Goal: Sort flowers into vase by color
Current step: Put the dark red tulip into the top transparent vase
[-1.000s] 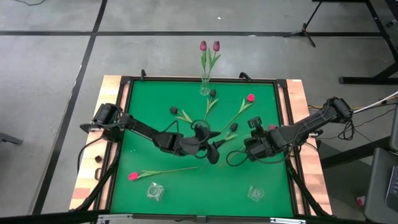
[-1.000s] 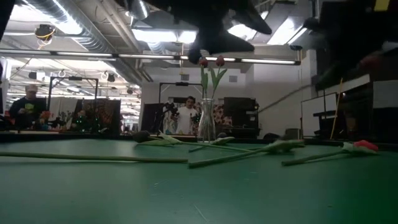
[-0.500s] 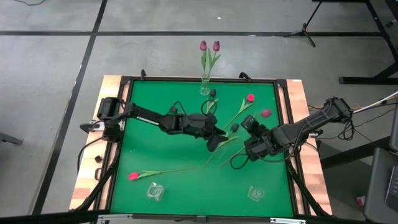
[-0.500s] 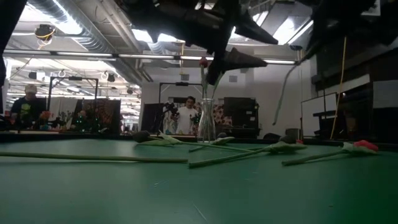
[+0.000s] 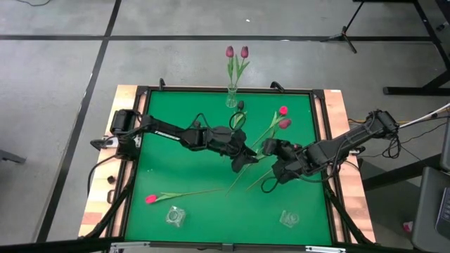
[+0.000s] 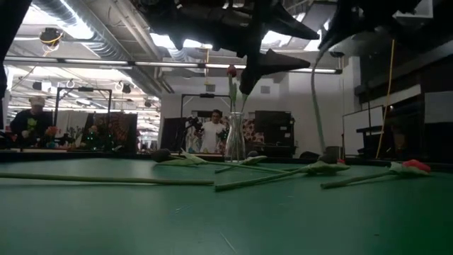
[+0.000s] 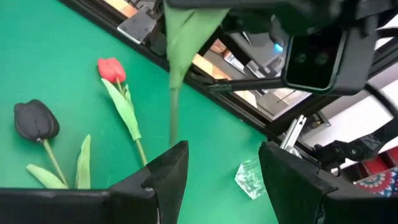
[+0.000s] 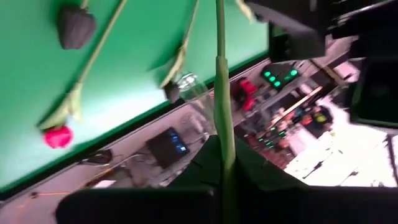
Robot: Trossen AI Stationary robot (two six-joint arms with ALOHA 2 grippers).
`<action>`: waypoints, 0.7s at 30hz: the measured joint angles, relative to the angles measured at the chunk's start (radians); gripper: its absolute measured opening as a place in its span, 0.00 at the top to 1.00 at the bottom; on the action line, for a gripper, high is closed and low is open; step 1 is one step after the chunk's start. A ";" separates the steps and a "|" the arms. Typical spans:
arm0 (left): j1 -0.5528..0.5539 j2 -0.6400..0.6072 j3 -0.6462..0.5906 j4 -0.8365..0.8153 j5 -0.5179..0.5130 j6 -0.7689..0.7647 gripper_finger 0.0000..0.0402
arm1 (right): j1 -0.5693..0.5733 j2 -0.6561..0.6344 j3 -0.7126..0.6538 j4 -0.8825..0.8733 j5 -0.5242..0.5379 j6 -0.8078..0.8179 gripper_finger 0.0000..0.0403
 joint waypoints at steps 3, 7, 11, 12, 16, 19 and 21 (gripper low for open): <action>0.000 0.000 0.000 0.000 0.001 0.001 0.52 | 0.000 0.000 0.000 0.068 0.000 -0.076 0.96; 0.002 0.000 0.000 -0.046 0.000 0.026 0.52 | 0.000 0.000 0.000 0.130 -0.001 -0.163 0.96; 0.006 -0.001 0.000 -0.080 0.000 0.027 0.52 | -0.001 0.000 0.000 0.162 -0.006 -0.202 0.95; 0.006 -0.001 0.000 -0.088 0.000 0.027 0.52 | -0.001 0.000 0.000 0.169 -0.007 -0.202 0.95; 0.007 -0.002 0.000 -0.119 0.009 0.026 0.52 | -0.001 0.000 0.000 0.143 -0.008 -0.150 0.95; 0.019 -0.002 0.000 -0.126 0.044 0.024 0.52 | -0.001 0.000 0.001 0.085 -0.008 -0.090 0.95; 0.030 -0.002 0.000 -0.126 0.061 0.018 0.52 | -0.001 0.000 0.001 0.044 -0.008 -0.066 0.95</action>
